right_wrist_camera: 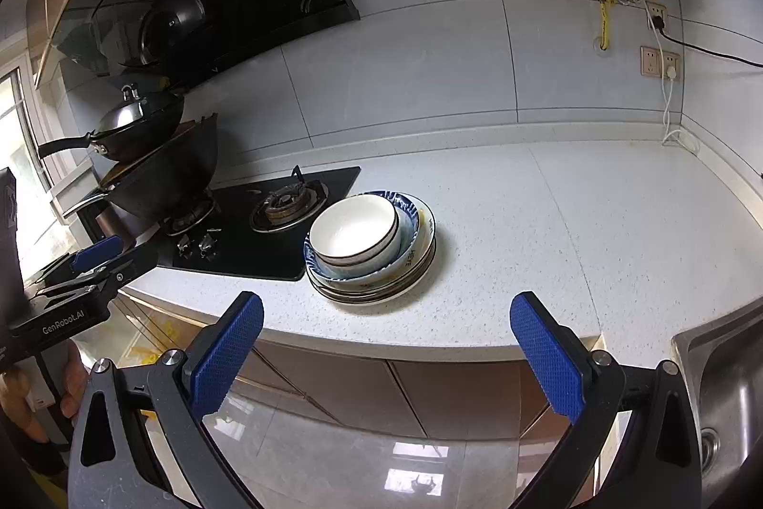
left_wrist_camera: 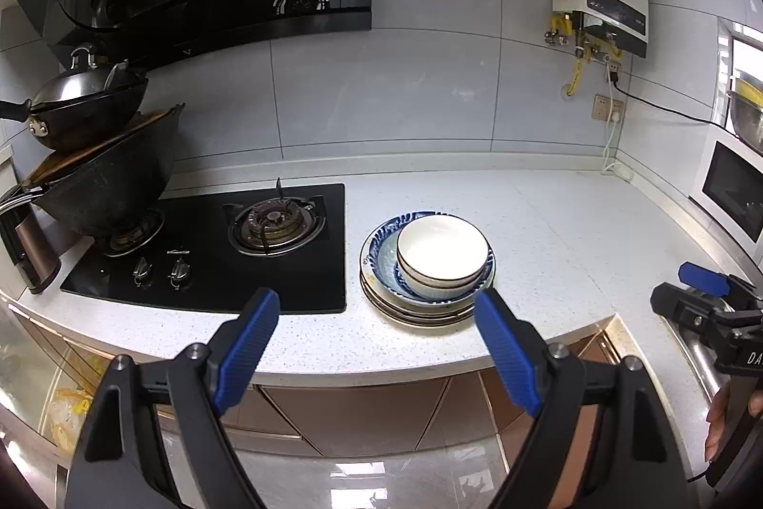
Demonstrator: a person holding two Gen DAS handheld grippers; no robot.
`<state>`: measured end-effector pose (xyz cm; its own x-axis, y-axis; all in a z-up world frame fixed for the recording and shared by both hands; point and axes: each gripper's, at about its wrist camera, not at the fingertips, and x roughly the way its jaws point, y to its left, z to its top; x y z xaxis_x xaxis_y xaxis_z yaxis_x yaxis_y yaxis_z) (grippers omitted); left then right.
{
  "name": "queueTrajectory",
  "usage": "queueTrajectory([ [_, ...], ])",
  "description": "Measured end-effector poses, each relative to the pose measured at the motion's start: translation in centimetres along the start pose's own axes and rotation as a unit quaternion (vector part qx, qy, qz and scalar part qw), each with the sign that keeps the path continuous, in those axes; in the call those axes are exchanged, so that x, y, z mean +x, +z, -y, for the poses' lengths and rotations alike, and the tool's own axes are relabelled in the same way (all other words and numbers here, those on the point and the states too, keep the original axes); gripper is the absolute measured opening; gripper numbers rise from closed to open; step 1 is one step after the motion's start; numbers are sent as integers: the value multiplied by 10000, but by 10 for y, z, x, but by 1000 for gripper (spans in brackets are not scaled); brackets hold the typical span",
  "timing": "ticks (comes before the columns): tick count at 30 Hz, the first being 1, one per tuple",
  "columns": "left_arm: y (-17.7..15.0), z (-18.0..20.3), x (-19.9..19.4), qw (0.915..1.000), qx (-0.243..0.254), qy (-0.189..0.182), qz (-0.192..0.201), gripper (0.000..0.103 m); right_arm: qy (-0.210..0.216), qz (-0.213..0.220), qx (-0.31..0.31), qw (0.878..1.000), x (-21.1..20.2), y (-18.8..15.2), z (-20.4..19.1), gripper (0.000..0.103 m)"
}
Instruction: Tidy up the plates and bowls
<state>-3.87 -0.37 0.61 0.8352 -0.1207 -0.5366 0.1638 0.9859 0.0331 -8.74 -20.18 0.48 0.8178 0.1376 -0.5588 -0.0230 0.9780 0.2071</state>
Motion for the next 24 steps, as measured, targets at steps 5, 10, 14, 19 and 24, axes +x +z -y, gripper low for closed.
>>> queueTrajectory([
  [5,2,-5,3,9999,48,-88,8,84,-84,18,34,10000,-1,-1,-6,102],
  [10,2,-9,4,9998,-7,-189,-6,84,-127,16,31,9999,0,-1,-11,102],
  [14,3,-11,6,9997,13,-260,-32,84,-147,-5,11,9999,0,-2,-14,102],
  [19,1,-12,7,9994,25,-329,-69,84,-190,10,5,9998,-2,-2,-15,102],
  [24,0,-13,7,9992,22,-391,-108,84,-217,-9,-4,9998,-1,-2,-15,102],
])
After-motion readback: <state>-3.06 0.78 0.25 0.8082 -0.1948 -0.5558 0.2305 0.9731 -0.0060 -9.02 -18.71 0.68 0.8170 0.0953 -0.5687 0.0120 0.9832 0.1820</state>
